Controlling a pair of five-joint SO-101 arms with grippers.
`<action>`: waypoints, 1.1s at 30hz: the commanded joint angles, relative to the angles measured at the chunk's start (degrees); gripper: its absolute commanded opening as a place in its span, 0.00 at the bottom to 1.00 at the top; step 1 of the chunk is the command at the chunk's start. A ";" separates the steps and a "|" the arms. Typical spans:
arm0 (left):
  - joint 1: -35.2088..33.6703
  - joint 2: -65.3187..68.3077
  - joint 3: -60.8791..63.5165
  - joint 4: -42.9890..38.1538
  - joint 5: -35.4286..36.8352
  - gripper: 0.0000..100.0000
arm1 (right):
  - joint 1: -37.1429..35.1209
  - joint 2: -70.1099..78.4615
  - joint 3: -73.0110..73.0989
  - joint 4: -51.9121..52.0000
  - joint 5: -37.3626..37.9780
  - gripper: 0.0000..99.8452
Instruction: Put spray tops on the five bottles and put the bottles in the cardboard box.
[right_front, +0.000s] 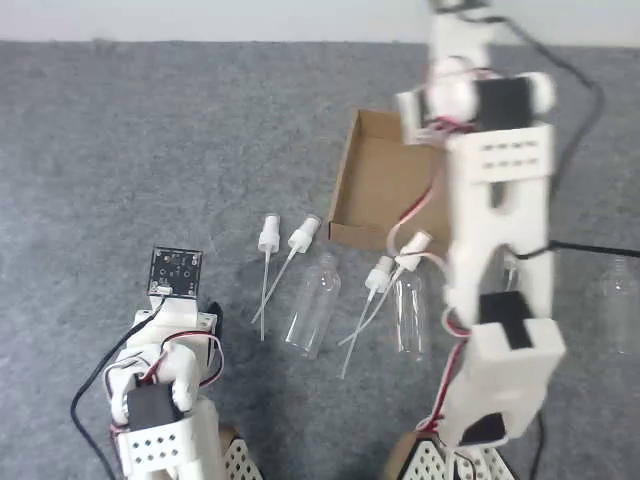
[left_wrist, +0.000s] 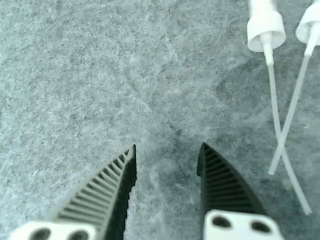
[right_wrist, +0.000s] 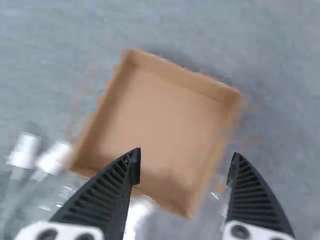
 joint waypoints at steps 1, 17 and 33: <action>-0.26 -1.23 -0.48 -0.88 -0.35 0.18 | 9.89 -5.05 9.49 2.15 5.54 0.25; -0.26 -1.23 -0.48 -0.88 -0.35 0.18 | 23.52 -5.05 41.76 -14.11 10.02 0.25; -0.26 -1.23 -0.48 -0.88 -0.35 0.18 | 26.15 -4.97 55.91 -29.05 8.62 0.25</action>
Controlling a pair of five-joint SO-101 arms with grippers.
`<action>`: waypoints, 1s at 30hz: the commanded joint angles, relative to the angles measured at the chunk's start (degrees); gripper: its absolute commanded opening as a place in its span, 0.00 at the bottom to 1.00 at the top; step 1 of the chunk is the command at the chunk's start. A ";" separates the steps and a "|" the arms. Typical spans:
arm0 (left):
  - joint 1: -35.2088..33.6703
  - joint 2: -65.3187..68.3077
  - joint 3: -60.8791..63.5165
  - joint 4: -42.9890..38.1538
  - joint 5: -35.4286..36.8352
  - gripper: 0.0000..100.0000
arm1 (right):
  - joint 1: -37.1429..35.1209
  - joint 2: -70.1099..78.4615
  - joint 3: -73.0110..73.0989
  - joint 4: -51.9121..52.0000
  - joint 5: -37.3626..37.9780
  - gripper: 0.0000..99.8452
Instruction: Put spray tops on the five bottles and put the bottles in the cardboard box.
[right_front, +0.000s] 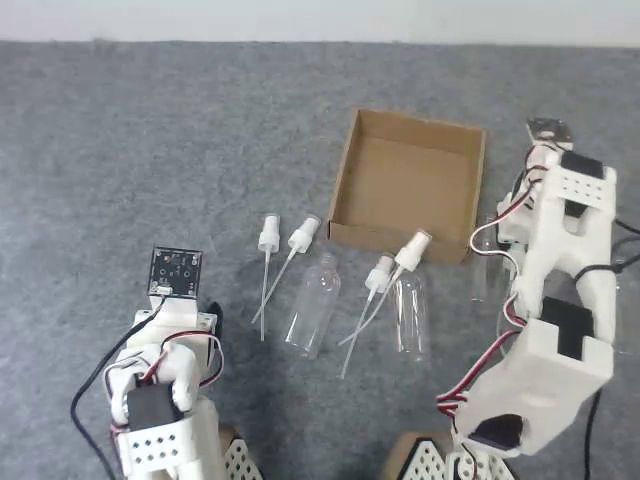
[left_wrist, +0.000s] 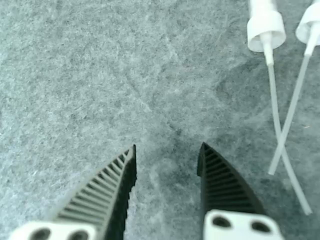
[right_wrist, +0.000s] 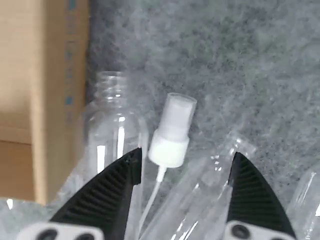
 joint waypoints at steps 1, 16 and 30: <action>-0.26 -1.23 -0.48 -0.88 -0.35 0.18 | 2.24 -4.26 1.76 -3.38 -0.88 0.25; -0.26 -1.23 -0.48 -0.88 -0.35 0.18 | -3.74 -4.88 -3.69 -2.15 -1.67 0.25; -0.26 -1.23 -0.48 -0.88 -0.35 0.18 | -0.22 6.81 -4.13 -6.46 -5.98 0.24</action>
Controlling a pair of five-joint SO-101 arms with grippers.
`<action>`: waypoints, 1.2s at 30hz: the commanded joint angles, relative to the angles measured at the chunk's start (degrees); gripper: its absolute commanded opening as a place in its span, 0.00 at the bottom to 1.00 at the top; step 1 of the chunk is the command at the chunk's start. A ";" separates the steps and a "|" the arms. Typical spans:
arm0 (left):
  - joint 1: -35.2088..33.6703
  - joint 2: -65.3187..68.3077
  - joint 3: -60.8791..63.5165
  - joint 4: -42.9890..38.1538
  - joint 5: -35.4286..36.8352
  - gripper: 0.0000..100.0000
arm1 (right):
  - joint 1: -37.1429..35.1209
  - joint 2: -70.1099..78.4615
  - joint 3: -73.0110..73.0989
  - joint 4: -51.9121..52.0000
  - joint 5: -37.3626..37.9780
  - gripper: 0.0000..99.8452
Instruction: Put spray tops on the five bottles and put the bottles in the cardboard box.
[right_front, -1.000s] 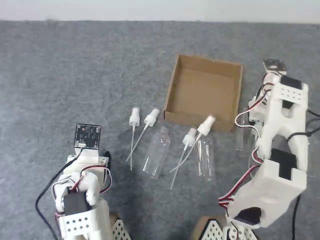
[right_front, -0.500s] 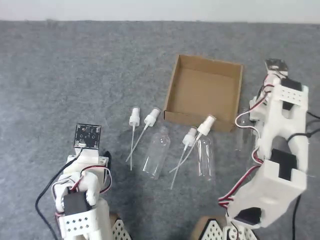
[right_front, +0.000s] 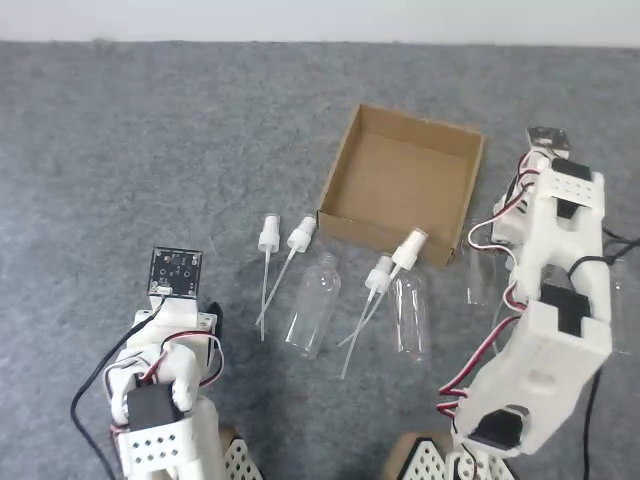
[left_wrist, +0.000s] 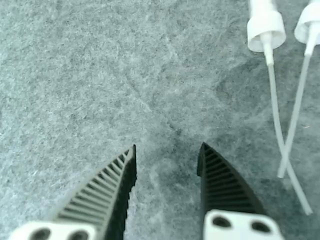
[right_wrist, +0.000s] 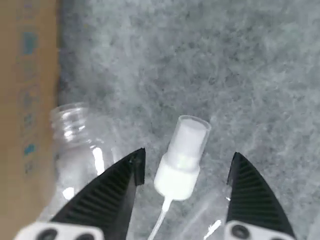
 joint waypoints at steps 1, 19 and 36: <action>-0.26 -1.23 -0.48 -0.88 -0.35 0.18 | 0.66 0.92 -2.81 -1.71 -0.88 0.24; -0.26 -1.23 -0.48 -0.88 -0.35 0.18 | 0.40 2.07 -15.65 3.56 -0.70 0.06; -0.26 -1.23 -0.48 -0.88 -0.35 0.18 | -23.87 2.07 -61.98 33.19 -11.43 0.06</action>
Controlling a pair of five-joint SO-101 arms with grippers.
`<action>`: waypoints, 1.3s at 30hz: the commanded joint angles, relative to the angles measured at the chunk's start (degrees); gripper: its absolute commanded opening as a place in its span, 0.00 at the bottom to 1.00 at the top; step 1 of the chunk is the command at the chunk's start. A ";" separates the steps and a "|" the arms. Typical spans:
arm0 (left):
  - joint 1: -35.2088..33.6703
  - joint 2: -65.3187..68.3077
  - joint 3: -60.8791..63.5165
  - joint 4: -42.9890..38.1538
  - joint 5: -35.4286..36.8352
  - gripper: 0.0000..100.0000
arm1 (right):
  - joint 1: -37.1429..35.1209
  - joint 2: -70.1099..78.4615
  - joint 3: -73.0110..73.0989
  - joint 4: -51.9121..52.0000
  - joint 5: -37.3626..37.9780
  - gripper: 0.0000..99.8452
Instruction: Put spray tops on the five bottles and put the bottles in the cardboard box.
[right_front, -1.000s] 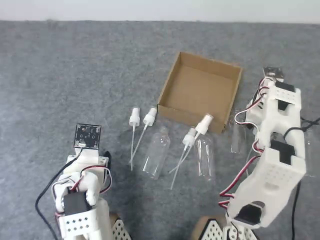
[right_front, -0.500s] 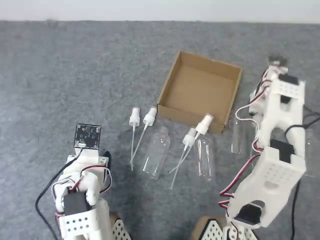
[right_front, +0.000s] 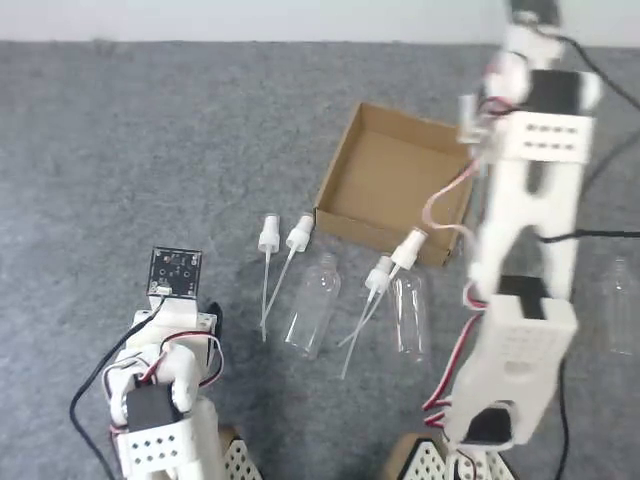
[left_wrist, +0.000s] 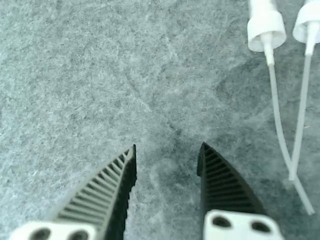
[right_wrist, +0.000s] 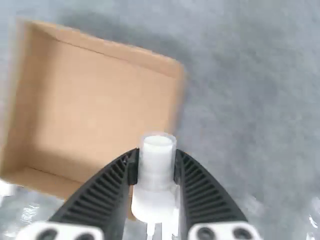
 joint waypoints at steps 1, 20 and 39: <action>-0.26 -1.23 -0.48 -0.88 -0.35 0.18 | -11.47 -1.36 -5.54 2.24 -4.31 0.06; -0.26 -1.23 -0.48 -0.88 -0.35 0.18 | -36.79 17.19 -5.63 -11.74 -35.69 0.06; -0.26 -1.23 -0.48 -0.88 -0.35 0.18 | -39.52 24.13 -5.63 -11.38 -38.95 0.16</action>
